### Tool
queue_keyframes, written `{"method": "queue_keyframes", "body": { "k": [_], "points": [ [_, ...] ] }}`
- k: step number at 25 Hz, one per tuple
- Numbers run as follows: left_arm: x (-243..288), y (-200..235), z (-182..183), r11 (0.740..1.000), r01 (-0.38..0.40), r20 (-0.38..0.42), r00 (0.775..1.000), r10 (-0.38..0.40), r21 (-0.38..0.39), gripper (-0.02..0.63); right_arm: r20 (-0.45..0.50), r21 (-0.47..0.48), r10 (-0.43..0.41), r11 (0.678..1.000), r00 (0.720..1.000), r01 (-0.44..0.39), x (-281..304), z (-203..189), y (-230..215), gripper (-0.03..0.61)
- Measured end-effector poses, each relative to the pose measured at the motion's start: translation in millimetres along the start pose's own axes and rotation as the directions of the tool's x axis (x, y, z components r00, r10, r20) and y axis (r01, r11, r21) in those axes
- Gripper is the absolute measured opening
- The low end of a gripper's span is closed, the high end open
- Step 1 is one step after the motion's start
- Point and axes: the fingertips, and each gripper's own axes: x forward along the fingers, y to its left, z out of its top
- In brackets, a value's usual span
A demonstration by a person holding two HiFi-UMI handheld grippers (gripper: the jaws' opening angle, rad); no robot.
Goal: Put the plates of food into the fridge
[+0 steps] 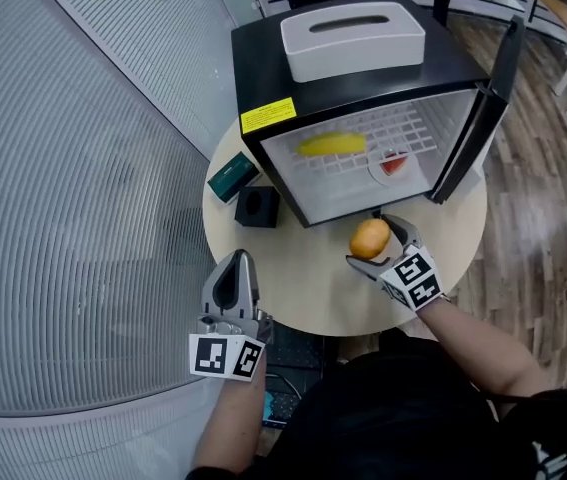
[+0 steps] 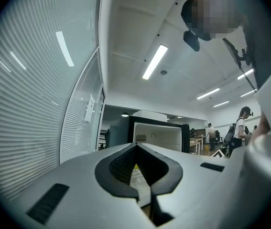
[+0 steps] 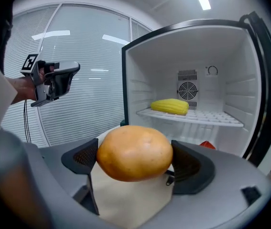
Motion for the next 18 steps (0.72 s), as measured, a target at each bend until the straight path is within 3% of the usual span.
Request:
{"method": "queue_keyframes", "body": {
  "k": [13, 18],
  "points": [
    [76, -48, -9, 0.997, 0.053, 0.028, 0.998, -0.052, -0.062, 0.006, 0.065, -0.032, -0.043, 0.998, 0.997, 0.046, -21, 39, -83, 0.492],
    [105, -73, -11, 0.994, 0.093, 0.040, 0.995, -0.092, -0.048, 0.006, 0.090, -0.041, -0.049, 0.998, 0.995, 0.053, -21, 55, -113, 0.492]
  ]
}}
